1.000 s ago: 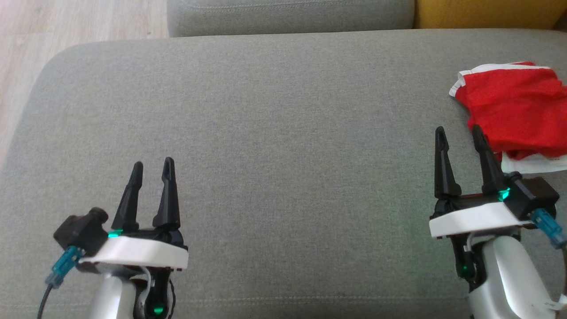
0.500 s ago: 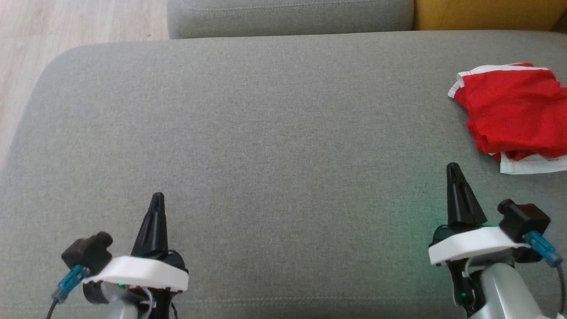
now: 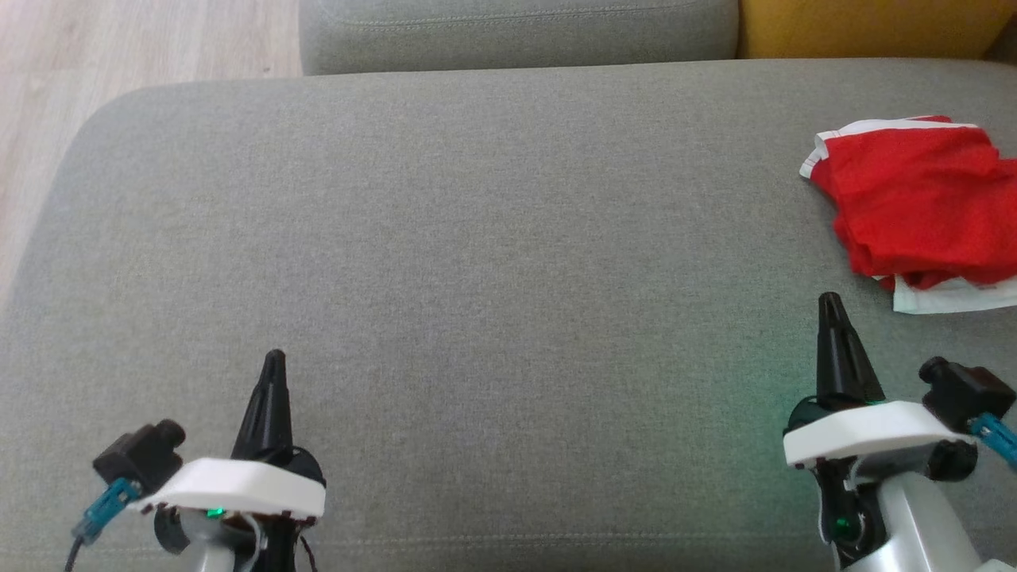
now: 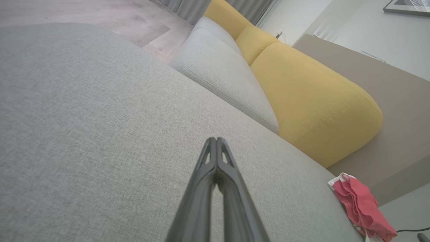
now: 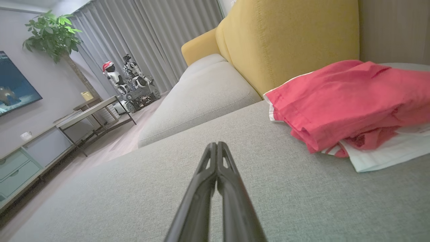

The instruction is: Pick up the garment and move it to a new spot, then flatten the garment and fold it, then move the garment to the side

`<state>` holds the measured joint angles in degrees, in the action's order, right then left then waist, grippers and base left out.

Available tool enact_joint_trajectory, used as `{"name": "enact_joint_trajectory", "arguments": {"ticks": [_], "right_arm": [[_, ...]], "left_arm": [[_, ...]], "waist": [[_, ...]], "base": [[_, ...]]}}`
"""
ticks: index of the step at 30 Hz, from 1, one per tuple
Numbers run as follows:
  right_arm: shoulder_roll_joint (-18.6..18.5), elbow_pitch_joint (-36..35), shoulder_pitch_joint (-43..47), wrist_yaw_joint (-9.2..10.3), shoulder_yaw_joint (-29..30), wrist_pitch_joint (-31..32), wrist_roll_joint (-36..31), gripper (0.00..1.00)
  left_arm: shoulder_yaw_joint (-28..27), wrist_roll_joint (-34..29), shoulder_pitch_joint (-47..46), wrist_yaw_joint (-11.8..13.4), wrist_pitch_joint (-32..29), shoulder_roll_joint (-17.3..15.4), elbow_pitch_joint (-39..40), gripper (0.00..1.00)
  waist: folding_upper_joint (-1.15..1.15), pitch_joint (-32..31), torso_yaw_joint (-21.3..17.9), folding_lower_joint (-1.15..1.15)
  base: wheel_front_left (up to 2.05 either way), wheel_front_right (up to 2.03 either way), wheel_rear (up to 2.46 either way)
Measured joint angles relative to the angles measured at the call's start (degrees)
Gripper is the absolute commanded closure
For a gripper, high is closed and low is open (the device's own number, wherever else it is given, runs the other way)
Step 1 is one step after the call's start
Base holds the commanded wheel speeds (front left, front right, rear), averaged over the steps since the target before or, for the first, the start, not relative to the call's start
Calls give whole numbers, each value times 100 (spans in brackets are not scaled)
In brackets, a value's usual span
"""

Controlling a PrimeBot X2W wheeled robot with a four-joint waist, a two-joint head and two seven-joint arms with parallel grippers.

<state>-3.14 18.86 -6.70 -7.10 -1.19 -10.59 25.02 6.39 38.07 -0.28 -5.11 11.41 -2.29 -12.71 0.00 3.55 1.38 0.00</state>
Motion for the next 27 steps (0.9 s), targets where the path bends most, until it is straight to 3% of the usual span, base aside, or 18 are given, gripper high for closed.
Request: {"name": "enact_joint_trajectory", "arguments": {"ticks": [27], "right_arm": [[-1,-67,15,0,194,404,1711,100]], "left_arm": [[-203,1407,-41,-52,-393,-15,-63,100]], "waist": [[0,-85,-35,0]], "base": [[0,0,0]]}}
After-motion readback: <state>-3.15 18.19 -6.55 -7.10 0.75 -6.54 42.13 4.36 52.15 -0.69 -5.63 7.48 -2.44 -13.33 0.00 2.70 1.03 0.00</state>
